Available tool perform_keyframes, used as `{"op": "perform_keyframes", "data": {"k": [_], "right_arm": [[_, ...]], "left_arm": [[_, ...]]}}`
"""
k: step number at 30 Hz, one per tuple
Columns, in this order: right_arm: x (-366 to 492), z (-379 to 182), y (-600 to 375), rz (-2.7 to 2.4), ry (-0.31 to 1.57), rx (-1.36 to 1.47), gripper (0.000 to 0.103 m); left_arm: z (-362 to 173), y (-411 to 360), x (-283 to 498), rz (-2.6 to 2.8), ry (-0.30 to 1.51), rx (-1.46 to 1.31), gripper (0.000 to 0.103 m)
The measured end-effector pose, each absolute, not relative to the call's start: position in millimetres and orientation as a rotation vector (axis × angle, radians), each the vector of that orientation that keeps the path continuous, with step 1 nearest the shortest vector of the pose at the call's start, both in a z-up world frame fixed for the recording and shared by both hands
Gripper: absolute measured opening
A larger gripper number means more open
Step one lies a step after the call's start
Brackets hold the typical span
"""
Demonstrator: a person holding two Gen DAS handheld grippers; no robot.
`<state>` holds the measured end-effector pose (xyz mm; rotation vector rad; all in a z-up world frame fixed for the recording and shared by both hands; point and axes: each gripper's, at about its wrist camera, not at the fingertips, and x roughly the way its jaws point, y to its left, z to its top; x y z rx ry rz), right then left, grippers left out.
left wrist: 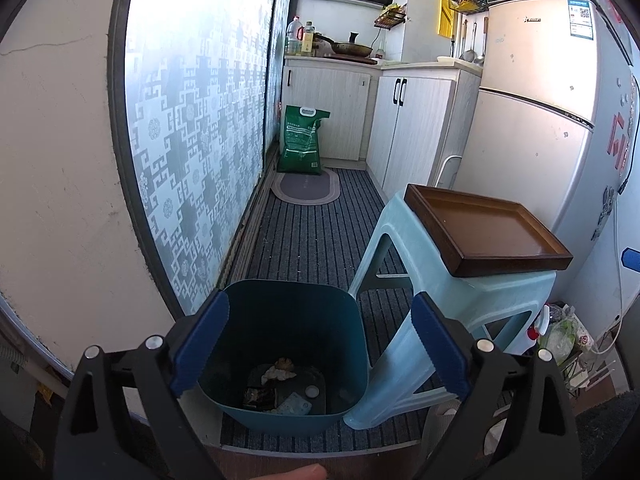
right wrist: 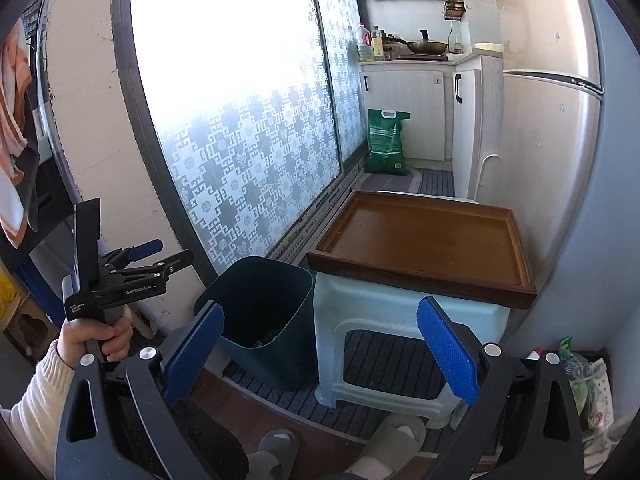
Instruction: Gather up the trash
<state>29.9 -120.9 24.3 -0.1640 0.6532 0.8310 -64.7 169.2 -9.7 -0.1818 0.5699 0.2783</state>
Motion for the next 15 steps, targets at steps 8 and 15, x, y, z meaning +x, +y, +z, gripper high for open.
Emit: {"op": "perform_keyframes", "data": {"k": [8,15], "right_arm": [[29.8,26.5,-125.1,0.816,0.635,-0.155,0.099],[32.1,27.5,-128.2,0.817,0.643,-0.142,0.100]], "left_arm": [[-9.3,169.3,-65.0,0.294,0.571,-0.183,0.096],[-8.4,168.1,-65.6,0.300,0.568,-0.186,0.096]]}}
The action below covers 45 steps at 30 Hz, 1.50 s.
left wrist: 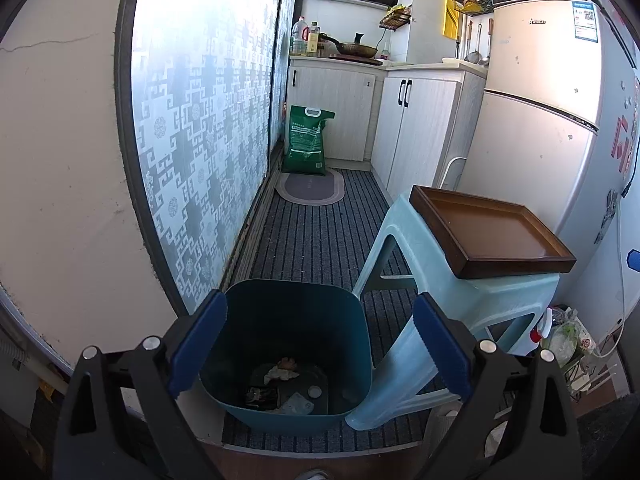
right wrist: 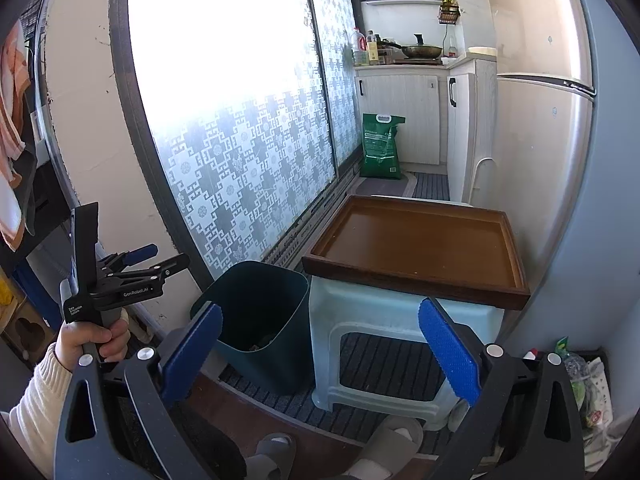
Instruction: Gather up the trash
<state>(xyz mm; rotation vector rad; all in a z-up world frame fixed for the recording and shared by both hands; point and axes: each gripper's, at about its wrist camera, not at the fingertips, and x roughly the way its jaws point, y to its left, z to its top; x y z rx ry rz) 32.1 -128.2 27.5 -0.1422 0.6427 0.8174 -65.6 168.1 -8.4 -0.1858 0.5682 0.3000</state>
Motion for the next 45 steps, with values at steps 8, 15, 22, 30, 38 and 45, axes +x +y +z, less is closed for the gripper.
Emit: {"op": "perform_keyframes", "data": {"k": [8,15,22,30,38,45], "right_arm": [[32.6,26.9,-125.7,0.816,0.647,-0.145,0.100],[32.3,27.2,-125.5,0.816,0.647,-0.147,0.100],[31.9,27.3,-124.9,0.815,0.647,-0.143,0.100],[32.0,27.5,-125.0,0.815,0.647,-0.145,0.100],[32.0,27.7,-124.9,0.815,0.647,-0.146,0.100],[32.0,28.0,-124.8,0.816,0.646,-0.145,0.100]], "left_arm": [[-8.2,168.6,-65.8,0.300,0.569,-0.187,0.096],[-8.3,168.2,-65.2,0.298,0.569,-0.186,0.096],[-8.1,167.8,-64.7,0.297,0.570,-0.186,0.096],[-7.8,166.5,-64.4,0.296,0.569,-0.184,0.096],[-7.7,166.0,-64.2,0.296,0.569,-0.183,0.097],[-8.3,164.6,-64.6,0.295,0.569,-0.184,0.097]]}}
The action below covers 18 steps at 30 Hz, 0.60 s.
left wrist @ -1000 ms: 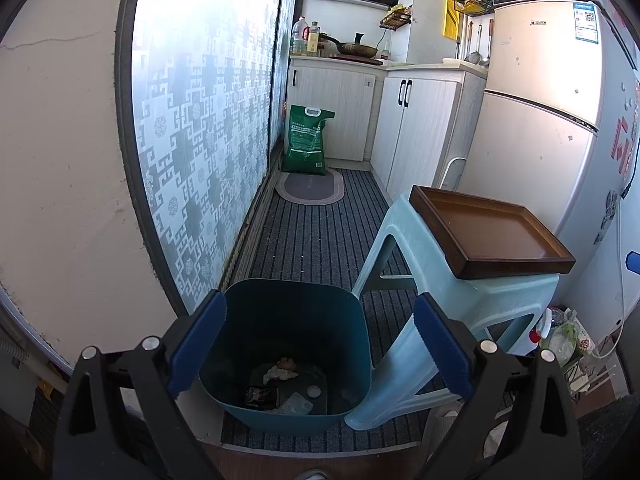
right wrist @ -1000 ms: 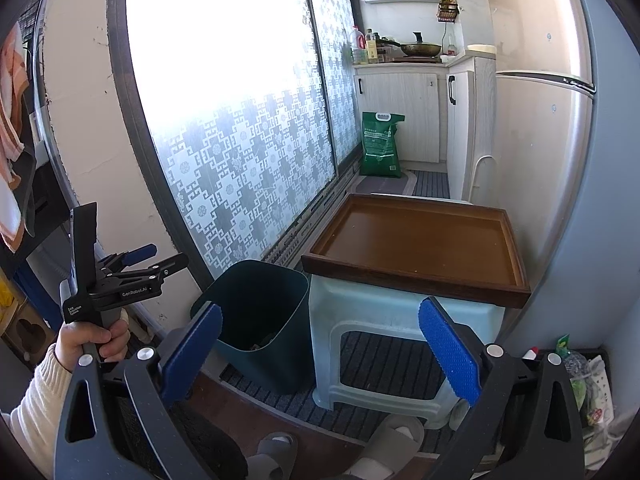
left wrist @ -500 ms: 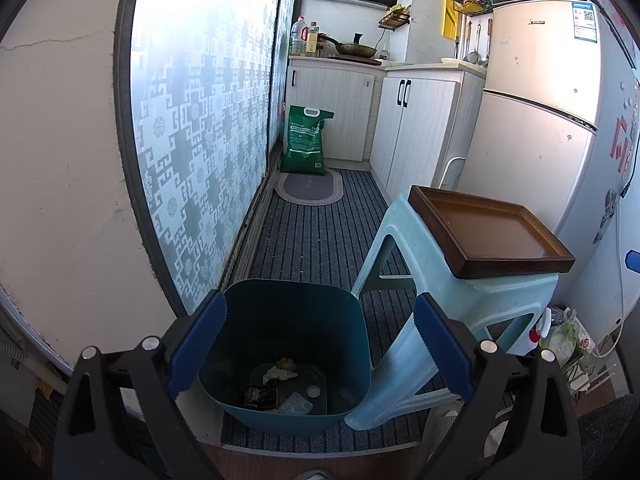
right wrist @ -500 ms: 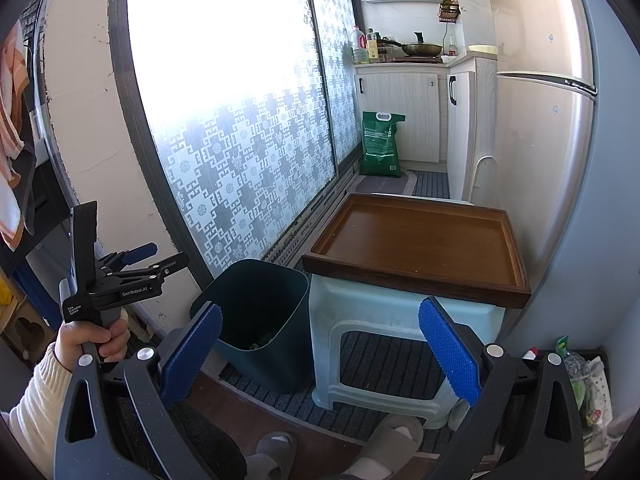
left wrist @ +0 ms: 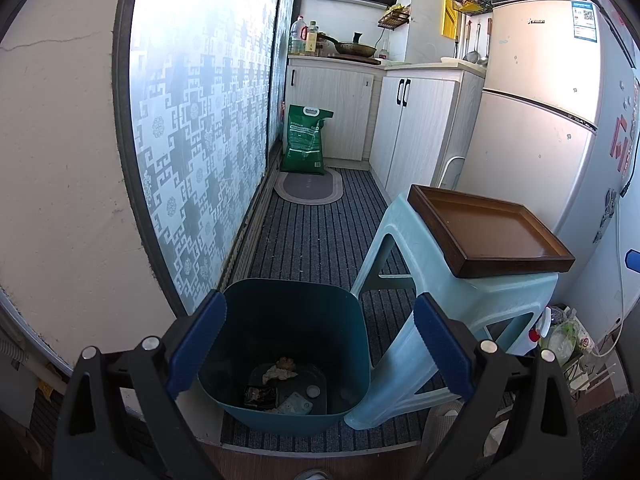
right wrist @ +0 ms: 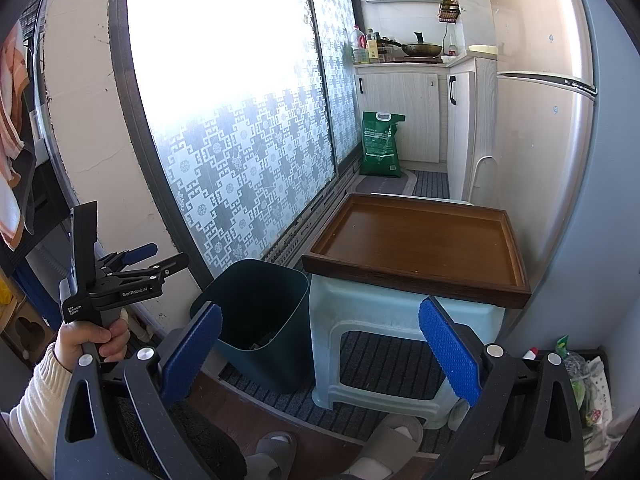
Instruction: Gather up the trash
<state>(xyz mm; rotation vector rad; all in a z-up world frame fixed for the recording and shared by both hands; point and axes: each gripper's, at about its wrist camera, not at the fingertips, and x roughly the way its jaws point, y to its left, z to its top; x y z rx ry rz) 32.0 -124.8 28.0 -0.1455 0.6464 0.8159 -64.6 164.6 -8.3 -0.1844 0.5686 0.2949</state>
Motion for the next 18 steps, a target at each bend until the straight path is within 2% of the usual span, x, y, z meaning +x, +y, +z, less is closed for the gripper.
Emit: {"op": "perform_keyframes", "data": {"k": [18], "right_arm": [[31.7,28.1,-124.2,0.815,0.647,-0.147,0.100]], "left_arm": [[-8.3,163.2,-64.7,0.290,0.571,-0.180,0.097]]}}
